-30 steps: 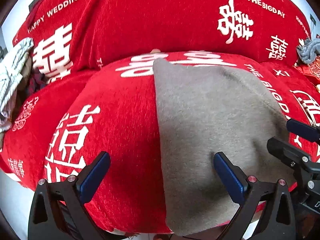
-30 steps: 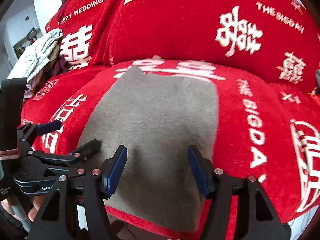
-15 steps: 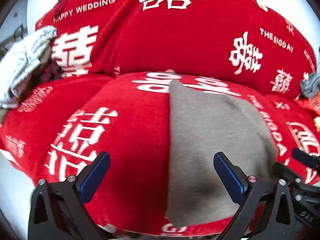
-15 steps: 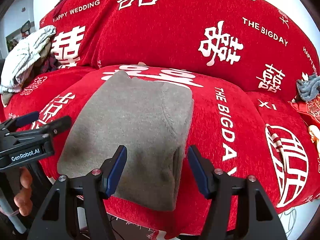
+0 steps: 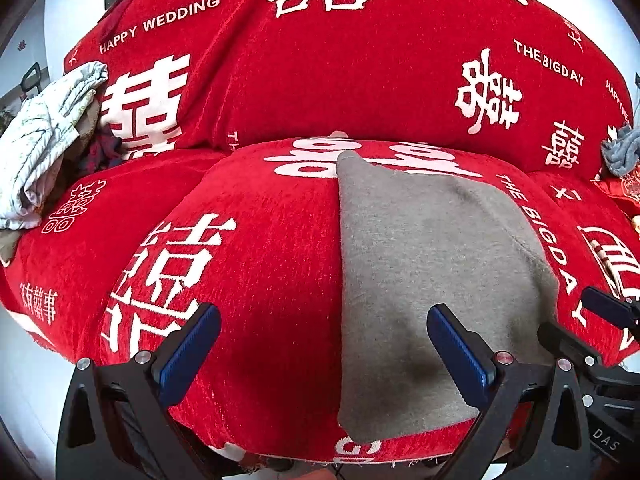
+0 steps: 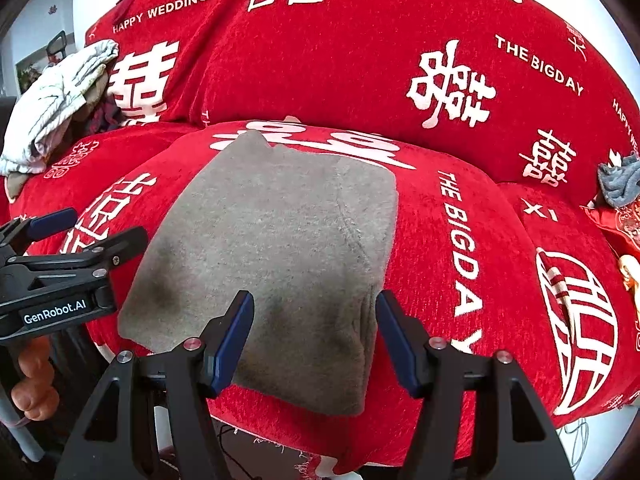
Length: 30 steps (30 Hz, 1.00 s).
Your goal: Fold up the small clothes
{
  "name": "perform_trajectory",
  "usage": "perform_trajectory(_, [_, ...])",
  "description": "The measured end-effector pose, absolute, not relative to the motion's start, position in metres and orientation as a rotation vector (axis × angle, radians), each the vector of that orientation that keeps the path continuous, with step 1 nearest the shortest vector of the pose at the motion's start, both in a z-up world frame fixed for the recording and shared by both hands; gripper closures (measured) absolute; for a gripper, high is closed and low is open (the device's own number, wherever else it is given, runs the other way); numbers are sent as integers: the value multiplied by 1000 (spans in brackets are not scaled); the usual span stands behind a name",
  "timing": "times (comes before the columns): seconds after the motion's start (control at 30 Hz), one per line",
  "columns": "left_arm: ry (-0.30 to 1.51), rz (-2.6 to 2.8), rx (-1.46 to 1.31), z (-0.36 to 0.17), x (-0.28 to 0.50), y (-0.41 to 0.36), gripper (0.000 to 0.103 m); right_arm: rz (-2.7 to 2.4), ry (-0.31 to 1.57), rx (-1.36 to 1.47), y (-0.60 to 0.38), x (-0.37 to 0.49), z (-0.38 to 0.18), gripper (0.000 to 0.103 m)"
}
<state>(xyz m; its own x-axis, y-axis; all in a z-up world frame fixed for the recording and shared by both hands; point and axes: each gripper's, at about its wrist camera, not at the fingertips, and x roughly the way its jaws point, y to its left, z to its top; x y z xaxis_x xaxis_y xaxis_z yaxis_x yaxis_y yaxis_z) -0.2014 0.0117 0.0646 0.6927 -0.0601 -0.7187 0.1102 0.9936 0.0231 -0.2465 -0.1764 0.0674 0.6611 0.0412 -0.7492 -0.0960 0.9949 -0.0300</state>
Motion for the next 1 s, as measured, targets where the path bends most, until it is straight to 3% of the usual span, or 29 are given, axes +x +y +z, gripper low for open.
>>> perform_trajectory(1.0, [752,-103,94,79,-215,5,0,76,811,-83,-173,-257,78,36])
